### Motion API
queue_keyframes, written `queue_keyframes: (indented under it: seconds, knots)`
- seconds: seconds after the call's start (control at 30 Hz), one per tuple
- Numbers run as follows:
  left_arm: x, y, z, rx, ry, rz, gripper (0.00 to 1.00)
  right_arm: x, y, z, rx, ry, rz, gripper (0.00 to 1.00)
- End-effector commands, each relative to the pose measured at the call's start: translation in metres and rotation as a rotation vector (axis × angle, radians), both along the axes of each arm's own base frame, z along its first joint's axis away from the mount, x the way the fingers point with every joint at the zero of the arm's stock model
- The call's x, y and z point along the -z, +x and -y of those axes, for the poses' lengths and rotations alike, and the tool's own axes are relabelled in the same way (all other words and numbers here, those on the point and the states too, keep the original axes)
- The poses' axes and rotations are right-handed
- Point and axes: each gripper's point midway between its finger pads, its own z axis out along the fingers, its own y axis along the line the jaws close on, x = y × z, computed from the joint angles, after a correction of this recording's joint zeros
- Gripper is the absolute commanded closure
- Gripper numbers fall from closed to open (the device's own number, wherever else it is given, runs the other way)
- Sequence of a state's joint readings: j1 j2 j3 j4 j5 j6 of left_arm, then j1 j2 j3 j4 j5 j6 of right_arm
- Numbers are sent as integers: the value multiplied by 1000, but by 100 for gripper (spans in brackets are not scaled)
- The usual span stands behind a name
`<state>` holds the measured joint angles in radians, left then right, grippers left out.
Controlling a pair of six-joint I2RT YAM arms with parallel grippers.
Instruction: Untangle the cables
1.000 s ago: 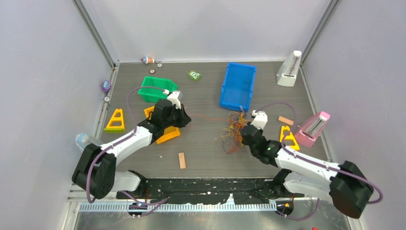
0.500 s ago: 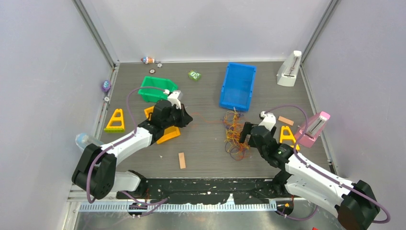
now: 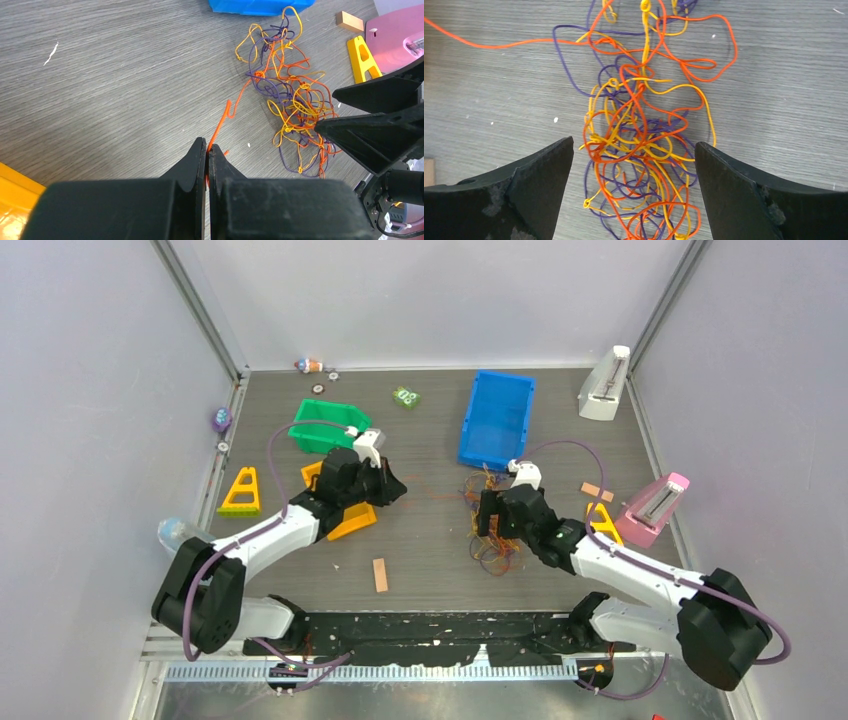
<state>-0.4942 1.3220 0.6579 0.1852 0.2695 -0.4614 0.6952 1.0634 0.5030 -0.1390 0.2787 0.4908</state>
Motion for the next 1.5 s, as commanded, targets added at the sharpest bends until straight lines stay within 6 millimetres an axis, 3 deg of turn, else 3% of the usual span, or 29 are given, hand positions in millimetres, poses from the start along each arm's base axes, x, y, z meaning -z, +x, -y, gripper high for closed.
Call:
queue_keyframes:
  seconds: [0.0,0.13,0.17,0.2,0.23,0.3,0.37,0.43,0.5,0.67,0.77,0.9,1.2,1.33,1.4,1.43,1.47]
  knots:
    - [-18,9,0,-6,-15,75,100,-8,15,7,82,-23,38,10]
    - [-26,6,-1,-1,-27,101,100,10,13,4,63,-43,-11,31]
    - [-27,5,-2,-4,-26,107,100,11,13,6,76,-55,-20,49]
    - [-30,4,-4,-10,-28,115,100,13,16,14,119,-87,-18,58]
    - [-35,4,-7,-23,-28,129,100,15,14,23,168,-102,-39,73]
    - [-49,7,-21,-80,-18,144,100,15,15,51,309,-140,-47,83]
    - [-64,6,-43,-157,-12,149,100,14,18,83,461,-122,-49,88]
    - [-71,8,-71,-280,-3,130,100,11,17,101,548,-71,-36,89]
    - [-86,3,-97,-384,-23,138,100,6,14,117,620,-21,-7,90]
    - [-97,-10,-161,-672,-69,140,100,-5,5,153,772,36,52,89]
    - [-110,-19,-187,-779,-84,164,100,-10,-7,184,927,20,85,90]
    - [-131,-30,-216,-910,-99,197,100,-7,-17,198,1022,59,104,89]
    - [-180,-42,-243,-987,-126,220,100,-6,-13,195,977,65,102,85]
    - [-208,-52,-238,-956,-156,250,100,-8,-7,188,917,68,103,84]
    - [-226,-53,-229,-895,-171,292,100,-10,4,169,763,67,98,71]
    - [-235,-54,-215,-811,-184,309,100,-19,14,158,651,51,123,43]
    - [-246,-55,-206,-756,-198,320,100,-19,16,134,509,90,96,24]
